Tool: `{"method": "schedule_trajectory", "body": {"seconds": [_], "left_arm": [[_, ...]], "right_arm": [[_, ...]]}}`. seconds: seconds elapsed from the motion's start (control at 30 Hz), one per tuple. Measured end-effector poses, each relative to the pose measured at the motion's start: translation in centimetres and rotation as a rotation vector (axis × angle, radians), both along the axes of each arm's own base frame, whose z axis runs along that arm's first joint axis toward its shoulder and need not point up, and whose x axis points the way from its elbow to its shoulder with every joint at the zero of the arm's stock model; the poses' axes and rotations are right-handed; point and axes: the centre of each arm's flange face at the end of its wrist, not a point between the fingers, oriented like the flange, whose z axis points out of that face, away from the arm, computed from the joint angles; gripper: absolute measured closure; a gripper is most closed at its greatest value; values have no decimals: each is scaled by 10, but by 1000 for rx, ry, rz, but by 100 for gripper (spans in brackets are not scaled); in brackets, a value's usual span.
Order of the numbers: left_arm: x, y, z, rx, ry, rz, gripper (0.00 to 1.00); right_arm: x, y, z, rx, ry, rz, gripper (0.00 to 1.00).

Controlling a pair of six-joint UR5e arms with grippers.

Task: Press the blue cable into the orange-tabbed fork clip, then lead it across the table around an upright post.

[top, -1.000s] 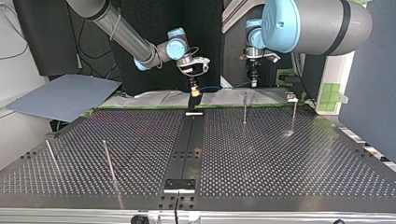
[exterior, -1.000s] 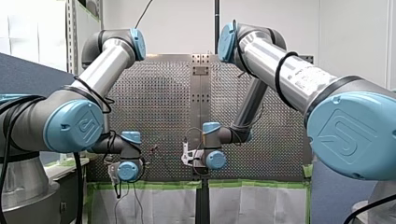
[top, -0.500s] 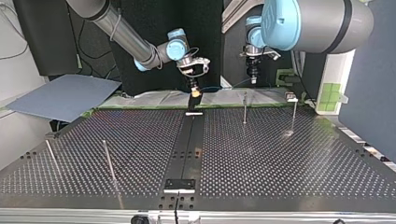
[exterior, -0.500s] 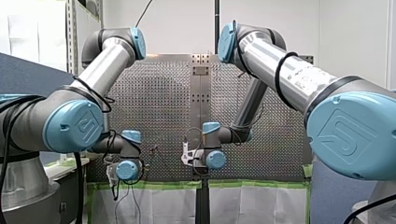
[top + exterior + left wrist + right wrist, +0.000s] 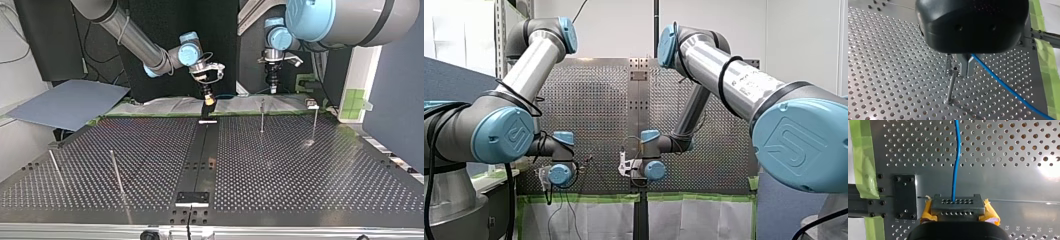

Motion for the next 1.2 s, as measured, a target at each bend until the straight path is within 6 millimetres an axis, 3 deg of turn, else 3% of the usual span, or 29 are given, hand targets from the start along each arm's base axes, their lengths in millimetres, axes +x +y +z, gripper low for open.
{"method": "schedule_trajectory", "body": {"seconds": [0.9, 1.2], "left_arm": [[20, 3, 5, -59, -65, -40, 100], [30, 4, -11, -73, -34, -41, 100]], "right_arm": [[-8, -9, -3, 6, 11, -17, 100], [-9, -9, -5, 1, 24, -18, 100]]}}
